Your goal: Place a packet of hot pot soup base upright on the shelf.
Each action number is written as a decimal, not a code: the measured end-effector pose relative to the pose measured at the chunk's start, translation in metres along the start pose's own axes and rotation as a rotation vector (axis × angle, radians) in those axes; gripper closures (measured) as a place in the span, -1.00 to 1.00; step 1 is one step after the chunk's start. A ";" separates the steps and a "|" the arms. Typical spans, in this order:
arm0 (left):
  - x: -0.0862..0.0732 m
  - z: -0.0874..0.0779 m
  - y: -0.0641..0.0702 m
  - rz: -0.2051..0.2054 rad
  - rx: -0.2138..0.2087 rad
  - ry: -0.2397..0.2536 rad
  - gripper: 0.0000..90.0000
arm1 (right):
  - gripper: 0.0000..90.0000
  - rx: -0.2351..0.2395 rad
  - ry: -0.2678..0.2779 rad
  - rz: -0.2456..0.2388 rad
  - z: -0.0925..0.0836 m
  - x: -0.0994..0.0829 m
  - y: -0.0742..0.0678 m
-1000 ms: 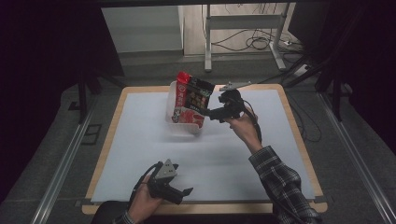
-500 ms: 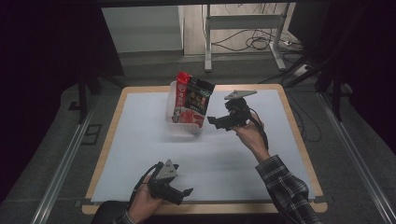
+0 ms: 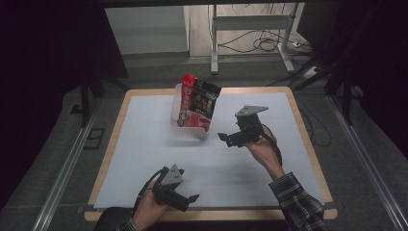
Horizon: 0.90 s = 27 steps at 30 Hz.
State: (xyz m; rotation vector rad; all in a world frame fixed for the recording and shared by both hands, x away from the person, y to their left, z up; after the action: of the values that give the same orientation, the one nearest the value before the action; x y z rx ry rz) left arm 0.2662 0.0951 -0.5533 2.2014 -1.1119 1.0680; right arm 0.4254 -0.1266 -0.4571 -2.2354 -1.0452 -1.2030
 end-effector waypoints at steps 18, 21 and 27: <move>0.000 0.000 0.001 0.000 0.001 -0.001 -0.99 | -1.00 0.013 -0.013 0.017 -0.016 -0.035 -0.001; 0.000 0.001 0.001 0.003 -0.001 -0.003 -0.99 | -1.00 0.015 -0.017 0.013 -0.019 -0.039 -0.002; -0.001 0.001 0.001 0.006 -0.001 -0.006 -0.99 | -1.00 0.003 -0.027 0.002 -0.028 -0.049 -0.004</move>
State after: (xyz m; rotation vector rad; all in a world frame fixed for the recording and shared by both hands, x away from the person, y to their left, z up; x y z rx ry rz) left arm 0.2654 0.0937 -0.5544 2.2033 -1.1219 1.0642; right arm 0.3901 -0.1626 -0.4830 -2.2557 -1.0540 -1.1735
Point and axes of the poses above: each handheld gripper's, and its own axes: z roughly forward along the jaws, x roughly out of its top, y roughly to its right, the point moved 4 cm from there along z, roughly forward along the jaws, and after that the axes turned 2 degrees about y, right-handed, at the moved point
